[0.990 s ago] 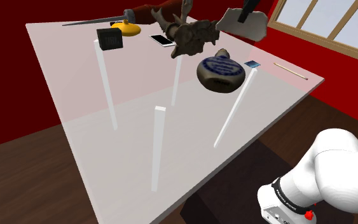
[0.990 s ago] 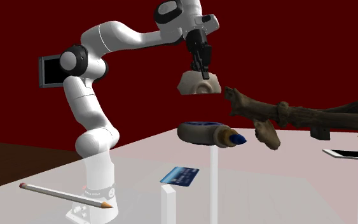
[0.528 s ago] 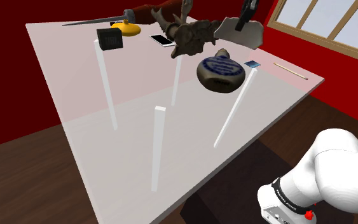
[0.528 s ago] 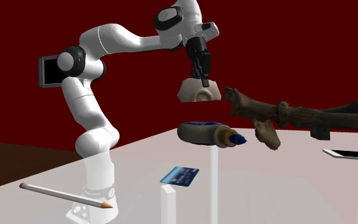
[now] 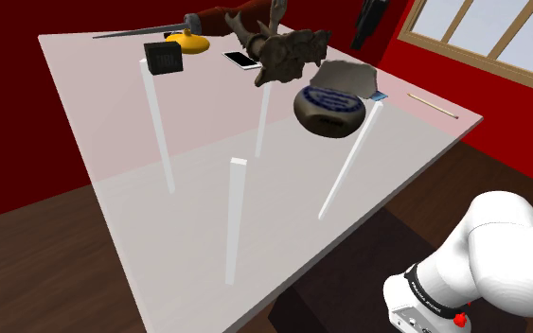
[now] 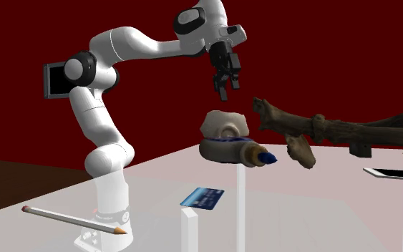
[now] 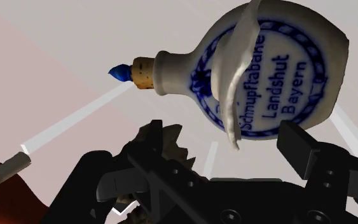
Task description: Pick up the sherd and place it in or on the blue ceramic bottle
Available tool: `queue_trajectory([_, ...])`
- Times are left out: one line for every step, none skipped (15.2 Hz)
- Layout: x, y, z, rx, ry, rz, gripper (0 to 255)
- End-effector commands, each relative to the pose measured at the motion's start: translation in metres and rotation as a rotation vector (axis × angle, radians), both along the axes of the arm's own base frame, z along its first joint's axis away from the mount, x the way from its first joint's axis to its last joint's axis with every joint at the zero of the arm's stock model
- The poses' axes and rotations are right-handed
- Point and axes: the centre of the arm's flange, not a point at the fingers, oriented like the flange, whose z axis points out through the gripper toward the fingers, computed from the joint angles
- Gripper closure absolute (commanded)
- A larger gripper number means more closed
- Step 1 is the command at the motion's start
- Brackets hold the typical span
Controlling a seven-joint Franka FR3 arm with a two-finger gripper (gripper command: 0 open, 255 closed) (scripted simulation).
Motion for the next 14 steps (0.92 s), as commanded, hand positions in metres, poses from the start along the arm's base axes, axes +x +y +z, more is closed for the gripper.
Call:
queue_trajectory([0.0,0.0,0.0,0.0,0.0,0.0,0])
queue_trajectory([0.0,0.0,0.0,0.0,0.0,0.0,0])
queue_trajectory([-0.003,0.002,0.013,0.0,0.0,0.0,0])
queue_trajectory([-0.006,0.005,0.025,0.0,0.0,0.0,0])
queue_trajectory([-0.01,0.007,0.038,0.0,0.0,0.0,0])
queue_trajectory([-0.012,0.009,0.048,0.0,0.0,0.0,0])
queue_trajectory([-0.012,0.009,0.048,0.0,0.0,0.0,0])
queue_trajectory([-0.012,0.009,0.048,0.0,0.0,0.0,0])
queue_trajectory([-0.012,0.009,0.048,0.0,0.0,0.0,0])
queue_trajectory([-0.012,0.009,0.048,0.0,0.0,0.0,0])
queue_trajectory([-0.012,0.009,0.048,0.0,0.0,0.0,0])
queue_trajectory([-0.012,0.009,0.048,0.0,0.0,0.0,0])
queue_trajectory([-0.012,0.009,0.048,0.0,0.0,0.0,0])
queue_trajectory([-0.012,0.009,0.048,0.0,0.0,0.0,0])
